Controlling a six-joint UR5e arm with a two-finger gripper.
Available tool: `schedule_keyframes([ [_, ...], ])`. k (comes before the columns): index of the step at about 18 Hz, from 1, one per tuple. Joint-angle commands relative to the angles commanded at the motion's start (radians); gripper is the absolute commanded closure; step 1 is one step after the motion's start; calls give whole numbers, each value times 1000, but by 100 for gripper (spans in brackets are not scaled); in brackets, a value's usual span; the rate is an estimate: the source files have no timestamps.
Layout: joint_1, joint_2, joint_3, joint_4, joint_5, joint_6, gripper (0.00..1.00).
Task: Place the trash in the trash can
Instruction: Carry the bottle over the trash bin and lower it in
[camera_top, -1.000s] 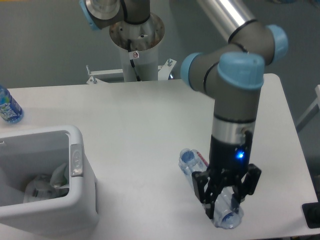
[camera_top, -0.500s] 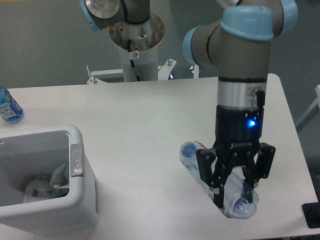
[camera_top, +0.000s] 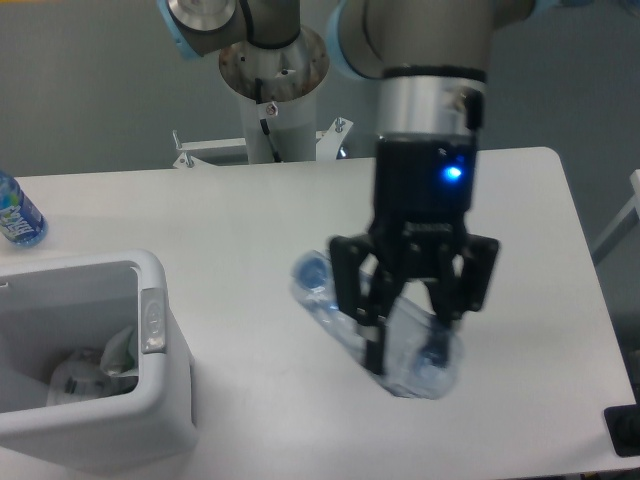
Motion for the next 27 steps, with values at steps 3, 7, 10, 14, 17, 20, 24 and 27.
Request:
schedule_keyframes([
  [3,-80,-5,-3,0,-9,-5,40],
  [7,-158,-32,-6,2,-9,0,40],
  [10,-206,-61,-9,3,-9,4,40],
  [14,-261,-107,-9,79,-6,8,40],
  [17,-287,-129,-11,109,-6,41,40],
  [20,-295,-132,-20,109,-5,86,40],
  [24,-310,-127,-64,109,-5,151,0],
  [27,-316,-86,-115,109,-6,175,0],
])
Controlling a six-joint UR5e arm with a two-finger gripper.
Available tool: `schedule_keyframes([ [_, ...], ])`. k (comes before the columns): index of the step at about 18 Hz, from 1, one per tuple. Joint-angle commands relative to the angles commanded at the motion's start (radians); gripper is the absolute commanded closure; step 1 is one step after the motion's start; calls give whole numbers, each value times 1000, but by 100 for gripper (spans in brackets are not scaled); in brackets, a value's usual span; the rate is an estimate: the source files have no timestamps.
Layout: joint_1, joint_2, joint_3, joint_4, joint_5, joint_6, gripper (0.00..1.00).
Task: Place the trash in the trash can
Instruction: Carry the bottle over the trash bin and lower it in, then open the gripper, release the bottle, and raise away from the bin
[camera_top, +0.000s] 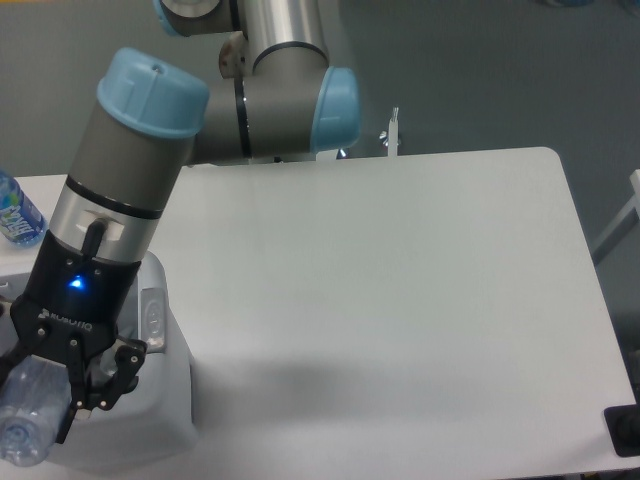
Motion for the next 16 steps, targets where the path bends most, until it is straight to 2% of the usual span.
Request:
schedule_keyframes([
  [3,15,23,-5,0,8,-2,0],
  [5,50,43,-5,-2,32,-2,0],
  [8,110,81,-5,-14,156,2,0],
  [11,169,101,-6,-29,187,34,0],
  [16,261,147,-6,-195,287,332,0],
])
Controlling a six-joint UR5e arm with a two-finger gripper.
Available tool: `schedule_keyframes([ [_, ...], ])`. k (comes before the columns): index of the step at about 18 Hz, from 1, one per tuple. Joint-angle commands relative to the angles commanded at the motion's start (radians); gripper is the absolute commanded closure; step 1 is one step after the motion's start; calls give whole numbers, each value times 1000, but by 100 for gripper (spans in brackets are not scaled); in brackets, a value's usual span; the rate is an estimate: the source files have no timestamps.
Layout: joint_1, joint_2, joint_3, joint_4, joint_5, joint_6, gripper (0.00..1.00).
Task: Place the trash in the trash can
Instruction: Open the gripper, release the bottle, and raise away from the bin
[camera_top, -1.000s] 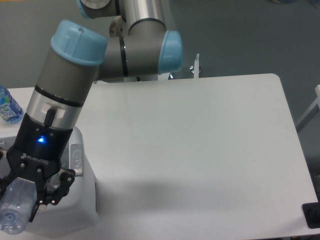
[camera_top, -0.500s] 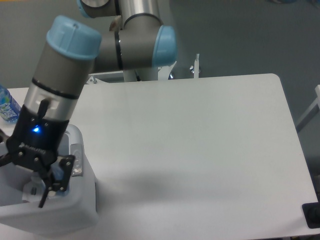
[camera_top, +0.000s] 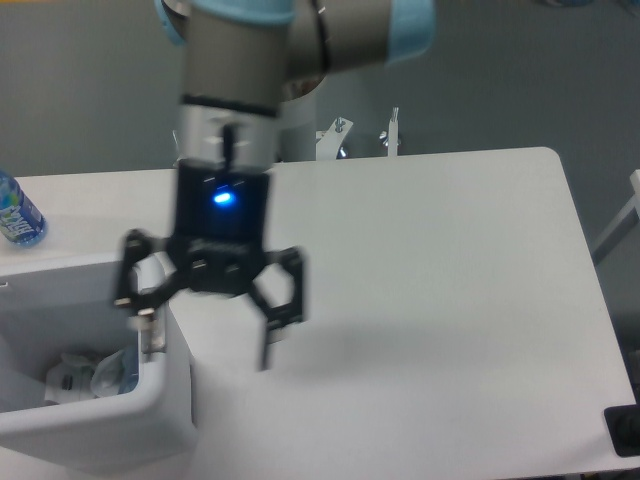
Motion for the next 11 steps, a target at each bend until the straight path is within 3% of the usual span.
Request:
schedule_keyframes([
  [4,32,11,2,-178,135,282,0],
  [8,94,60,0,-377,236,571,0],
  [11,141,81,-2,-465,260,735,0],
])
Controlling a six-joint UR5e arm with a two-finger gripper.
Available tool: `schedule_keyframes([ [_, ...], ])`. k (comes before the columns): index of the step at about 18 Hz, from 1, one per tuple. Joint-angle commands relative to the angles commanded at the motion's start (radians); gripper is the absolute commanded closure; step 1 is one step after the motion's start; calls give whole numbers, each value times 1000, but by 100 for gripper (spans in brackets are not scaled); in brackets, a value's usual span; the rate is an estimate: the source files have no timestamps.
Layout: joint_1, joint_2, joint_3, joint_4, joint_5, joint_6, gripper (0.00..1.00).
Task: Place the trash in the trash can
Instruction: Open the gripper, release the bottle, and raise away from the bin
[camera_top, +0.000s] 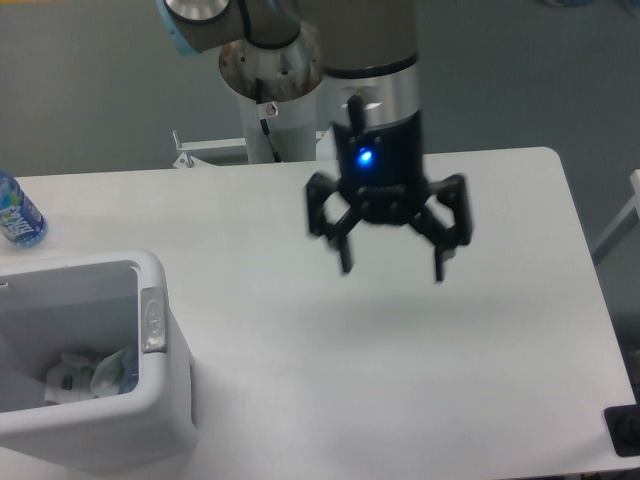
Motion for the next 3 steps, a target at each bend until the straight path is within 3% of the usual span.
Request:
schedule_keyframes([
  [3,29,3,0,-2,-3,14,0],
])
